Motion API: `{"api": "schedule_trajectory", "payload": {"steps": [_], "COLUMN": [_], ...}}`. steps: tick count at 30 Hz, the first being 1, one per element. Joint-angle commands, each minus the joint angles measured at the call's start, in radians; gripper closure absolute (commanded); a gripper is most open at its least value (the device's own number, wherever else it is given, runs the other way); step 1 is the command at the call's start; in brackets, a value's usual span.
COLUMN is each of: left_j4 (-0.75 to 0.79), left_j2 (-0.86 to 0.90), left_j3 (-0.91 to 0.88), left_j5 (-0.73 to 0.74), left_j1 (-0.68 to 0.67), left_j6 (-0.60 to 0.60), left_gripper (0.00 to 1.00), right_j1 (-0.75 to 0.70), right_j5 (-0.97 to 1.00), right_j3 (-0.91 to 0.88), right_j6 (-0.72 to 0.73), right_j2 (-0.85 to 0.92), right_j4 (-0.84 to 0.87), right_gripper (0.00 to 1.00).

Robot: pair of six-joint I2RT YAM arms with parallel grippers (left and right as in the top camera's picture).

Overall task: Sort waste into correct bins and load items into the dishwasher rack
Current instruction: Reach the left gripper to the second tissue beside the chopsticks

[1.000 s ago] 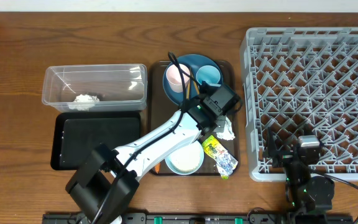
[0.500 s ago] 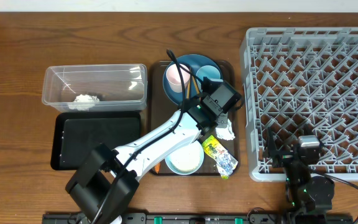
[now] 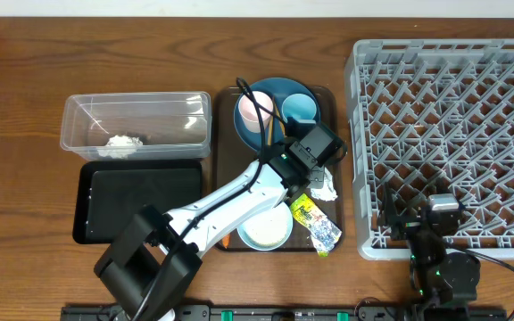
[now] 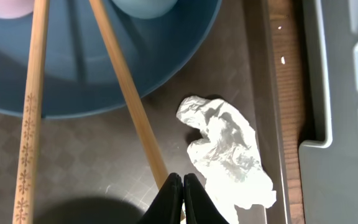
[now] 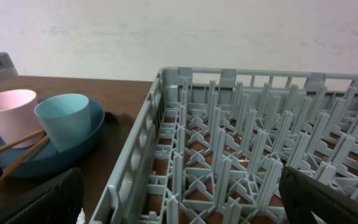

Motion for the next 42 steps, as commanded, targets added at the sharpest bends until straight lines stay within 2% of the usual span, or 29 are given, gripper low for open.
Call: {"api": "schedule_trajectory", "payload": {"steps": [1, 5, 10, 23, 29, 35, 42], "left_j4": [0.001, -0.002, 0.005, -0.002, -0.010, -0.010, -0.080], "left_j2": [-0.005, -0.005, -0.005, -0.005, -0.005, -0.004, -0.005], "left_j3": [-0.009, -0.010, -0.010, -0.010, -0.010, -0.032, -0.048], "left_j5": [0.000, 0.003, 0.004, 0.069, 0.072, 0.071, -0.056], "left_j1": [0.001, 0.001, 0.000, 0.000, -0.003, -0.004, 0.004], "left_j6": [-0.016, -0.020, -0.079, -0.106, -0.155, -0.155, -0.154], "left_gripper": [0.94, 0.94, 0.94, 0.94, 0.94, 0.94, 0.94], "right_j1": [0.009, 0.009, 0.009, 0.009, 0.009, 0.009, 0.009], "right_j5": [0.003, 0.003, 0.003, 0.003, 0.003, 0.003, 0.003], "right_j3": [-0.001, -0.001, -0.001, -0.001, -0.001, -0.001, -0.001], "right_j6": [-0.008, -0.007, -0.008, -0.008, -0.008, -0.008, -0.008], "right_j2": [-0.002, -0.002, -0.002, -0.002, -0.002, -0.002, -0.002], "right_j4": [-0.004, -0.004, -0.004, -0.004, -0.004, -0.004, -0.004], "right_gripper": [0.01, 0.01, 0.01, 0.01, 0.01, 0.01, 0.01]}}
